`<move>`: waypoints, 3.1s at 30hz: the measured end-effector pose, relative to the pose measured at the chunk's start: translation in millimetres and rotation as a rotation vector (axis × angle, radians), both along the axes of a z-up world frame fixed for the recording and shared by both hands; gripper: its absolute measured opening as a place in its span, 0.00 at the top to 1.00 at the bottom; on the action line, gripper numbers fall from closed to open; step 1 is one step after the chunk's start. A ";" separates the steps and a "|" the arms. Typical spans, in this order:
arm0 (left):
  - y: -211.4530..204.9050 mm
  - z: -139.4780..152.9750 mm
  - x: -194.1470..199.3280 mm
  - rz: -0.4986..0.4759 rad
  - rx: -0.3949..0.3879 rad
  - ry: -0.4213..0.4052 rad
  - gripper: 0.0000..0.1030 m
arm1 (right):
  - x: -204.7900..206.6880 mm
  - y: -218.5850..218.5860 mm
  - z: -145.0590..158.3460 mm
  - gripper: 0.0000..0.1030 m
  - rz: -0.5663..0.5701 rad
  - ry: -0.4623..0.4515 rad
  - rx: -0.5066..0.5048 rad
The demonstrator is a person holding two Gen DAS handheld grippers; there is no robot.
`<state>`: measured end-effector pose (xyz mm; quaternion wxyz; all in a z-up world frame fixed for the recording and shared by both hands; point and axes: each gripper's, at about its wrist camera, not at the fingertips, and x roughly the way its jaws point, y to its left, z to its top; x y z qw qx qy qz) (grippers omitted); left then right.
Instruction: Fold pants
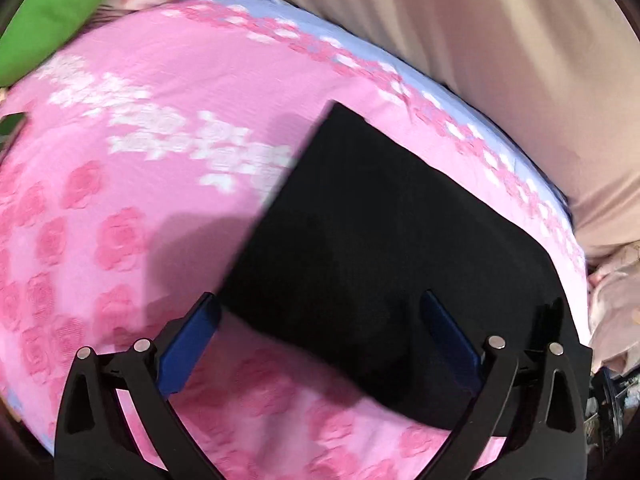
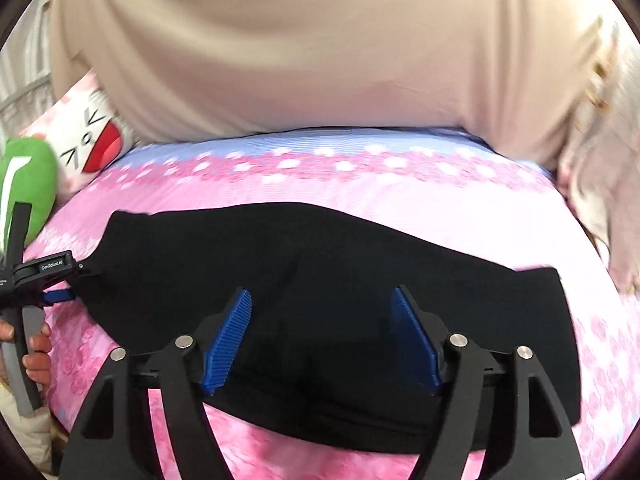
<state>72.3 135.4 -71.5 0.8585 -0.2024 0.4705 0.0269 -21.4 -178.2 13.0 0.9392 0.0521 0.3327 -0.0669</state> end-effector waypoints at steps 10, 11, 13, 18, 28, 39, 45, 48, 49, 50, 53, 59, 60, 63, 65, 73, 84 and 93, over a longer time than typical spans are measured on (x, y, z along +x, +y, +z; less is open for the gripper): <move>-51.6 40.5 6.7 -0.070 0.168 -0.092 0.76 | -30.0 -67.3 -10.4 0.25 -0.158 0.005 0.008; -52.2 39.4 7.3 -0.066 0.171 -0.086 0.76 | -34.2 -79.2 -9.7 0.22 -0.195 0.004 -0.001; -47.5 32.8 7.9 -0.048 0.164 -0.067 0.76 | -47.3 -114.1 -8.1 0.21 -0.298 0.011 -0.015; -33.0 14.0 7.1 -0.021 0.145 -0.020 0.74 | -69.7 -189.0 -32.4 0.18 -0.417 0.097 0.087; -43.5 -6.2 13.5 -0.015 0.134 -0.038 0.72 | -52.8 -176.4 -59.5 0.68 -0.295 0.098 0.299; 8.4 63.5 -12.1 -0.032 0.111 -0.174 0.79 | -41.9 -108.2 21.0 0.82 -0.130 -0.043 0.232; 20.9 8.1 -17.7 0.001 0.141 -0.013 0.78 | -43.5 -137.5 -56.4 0.74 -0.264 0.140 0.248; 14.0 14.1 -19.4 0.014 0.166 -0.035 0.78 | -58.9 -152.9 -46.9 0.63 -0.296 0.103 0.344; 12.6 20.9 -18.9 0.013 0.163 -0.052 0.78 | -63.3 -151.7 -37.1 0.61 -0.317 0.086 0.299; 9.4 31.7 -17.7 0.006 0.169 -0.076 0.78 | -67.5 -148.6 -27.0 0.55 -0.337 0.066 0.241; -12.6 67.2 -20.1 -0.041 0.186 -0.154 0.78 | -77.8 -134.4 3.7 0.42 -0.319 -0.016 0.154; -141.1 143.8 -46.3 -0.306 0.267 -0.385 0.73 | -70.2 -118.3 14.2 0.37 -0.244 -0.076 0.157; -169.2 147.0 -52.8 -0.376 0.265 -0.402 0.70 | -68.6 -118.8 12.2 0.37 -0.242 -0.078 0.164; -243.7 119.3 -58.4 -0.577 0.250 -0.342 0.34 | -68.3 -116.7 4.8 0.36 -0.243 -0.062 0.162; -271.3 84.7 -55.2 -0.613 0.290 -0.233 0.26 | -70.8 -118.7 -0.8 0.36 -0.244 -0.041 0.166; -232.3 64.1 -78.4 -0.615 0.216 -0.163 0.06 | -84.2 -122.7 -4.6 0.32 -0.206 -0.026 0.183; -181.8 85.6 -114.7 -0.580 0.306 -0.205 0.04 | -23.2 -107.0 -36.0 0.30 0.067 0.061 0.667; -118.6 82.8 -86.9 -0.340 0.342 -0.194 0.04 | 32.0 -32.2 -38.2 0.76 0.112 0.156 0.465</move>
